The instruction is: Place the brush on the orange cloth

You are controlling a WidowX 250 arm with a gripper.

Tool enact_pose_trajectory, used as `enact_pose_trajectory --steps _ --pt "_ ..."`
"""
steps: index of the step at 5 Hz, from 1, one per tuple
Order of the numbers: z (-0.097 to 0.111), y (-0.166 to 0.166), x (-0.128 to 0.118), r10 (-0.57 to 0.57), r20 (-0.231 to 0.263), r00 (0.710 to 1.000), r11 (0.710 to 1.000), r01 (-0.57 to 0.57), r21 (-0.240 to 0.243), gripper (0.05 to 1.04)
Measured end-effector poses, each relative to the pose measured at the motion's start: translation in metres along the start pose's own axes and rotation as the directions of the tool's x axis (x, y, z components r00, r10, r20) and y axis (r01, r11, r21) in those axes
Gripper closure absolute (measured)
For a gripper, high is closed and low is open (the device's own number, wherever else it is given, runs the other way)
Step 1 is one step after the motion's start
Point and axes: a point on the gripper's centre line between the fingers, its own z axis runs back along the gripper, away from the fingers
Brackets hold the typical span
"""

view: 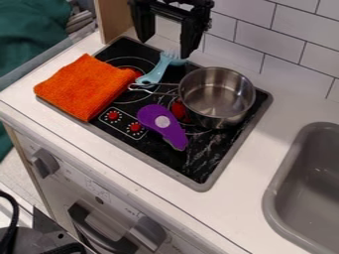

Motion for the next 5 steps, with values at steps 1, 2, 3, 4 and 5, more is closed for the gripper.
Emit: enact_pose_trajectory --steps 1,2,3,4,5 --pt "-0.010 -0.001 -0.001 -0.003 -0.033 0.999 1.000 0.002 -0.006 0.079" --pt "-0.019 0.019 0.020 0.030 -0.020 0.999 1.000 -0.030 -0.009 0.079" --pt "-0.026 0.050 0.043 0.085 -0.001 0.996 0.996 -0.085 0.003 0.079" --pt "-0.038 0.066 0.062 0.087 0.002 0.996 0.996 -0.087 0.005 0.079" --pt "-0.048 0.068 0.063 0.067 -0.009 0.998 0.998 -0.067 -0.022 0.079"
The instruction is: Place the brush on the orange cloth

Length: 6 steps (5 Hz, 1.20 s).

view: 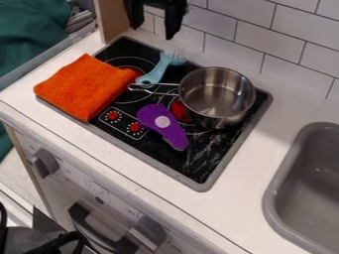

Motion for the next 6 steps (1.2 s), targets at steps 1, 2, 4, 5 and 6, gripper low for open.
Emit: enact_pose_trajectory --steps 1,2,4,5,6 --pt "-0.015 -0.012 -0.014 -0.027 -0.046 0.999 0.999 0.025 -0.046 0.079" --pt "-0.023 -0.027 -0.030 -0.043 -0.073 0.996 0.996 0.038 -0.077 0.079" --pt "-0.044 -0.032 -0.034 -0.042 -0.078 0.996 0.997 0.037 -0.065 0.079" --pt "-0.054 -0.029 -0.026 -0.022 -0.033 0.999 0.999 0.021 -0.029 0.079" --pt "-0.057 -0.029 -0.016 -0.018 0.018 1.000 1.000 0.018 0.003 0.130"
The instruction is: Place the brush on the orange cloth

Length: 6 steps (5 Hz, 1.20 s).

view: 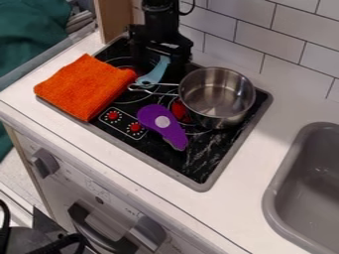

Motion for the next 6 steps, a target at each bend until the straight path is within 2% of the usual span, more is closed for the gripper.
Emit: enact_pose_trajectory --steps 1,2,3,4,5,6 --pt "0.000 0.001 0.006 -0.018 0.033 0.999 1.000 0.018 0.006 0.412" --pt "0.003 -0.003 0.007 -0.044 0.042 0.998 0.999 0.044 0.009 0.710" --pt "0.012 -0.009 0.010 -0.051 0.077 0.996 0.998 0.054 -0.025 0.783" --pt "0.038 -0.008 0.017 -0.089 0.150 0.985 0.995 0.093 -0.022 0.783" --pt "0.067 0.006 0.014 -0.083 0.216 0.973 0.996 0.088 -0.013 0.783" --pt "0.080 0.038 -0.014 -0.059 0.199 0.978 0.998 0.058 0.012 0.783"
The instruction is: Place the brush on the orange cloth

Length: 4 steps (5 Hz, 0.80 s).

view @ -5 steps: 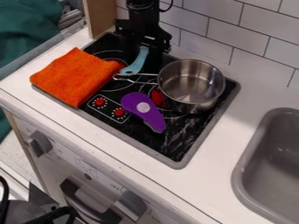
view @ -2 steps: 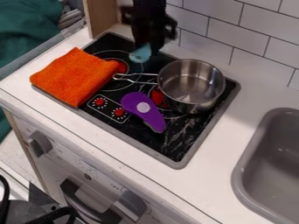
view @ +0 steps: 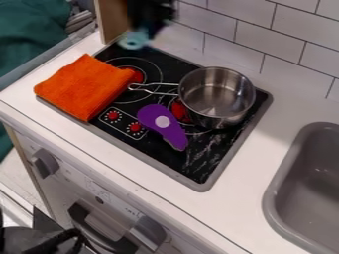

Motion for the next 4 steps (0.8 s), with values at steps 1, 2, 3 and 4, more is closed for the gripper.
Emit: enact_pose_trajectory --steps 1,2,3,4 --pt "0.001 0.018 -0.034 0.017 -0.046 0.999 1.000 -0.016 0.007 0.783" --pt "-0.003 0.034 -0.059 0.027 -0.080 0.996 1.000 -0.027 0.000 0.783" --pt "-0.007 0.036 -0.073 -0.005 -0.114 0.994 1.000 0.004 -0.006 0.783" --pt "-0.015 0.033 -0.081 -0.011 -0.128 0.992 1.000 0.009 -0.015 0.725"
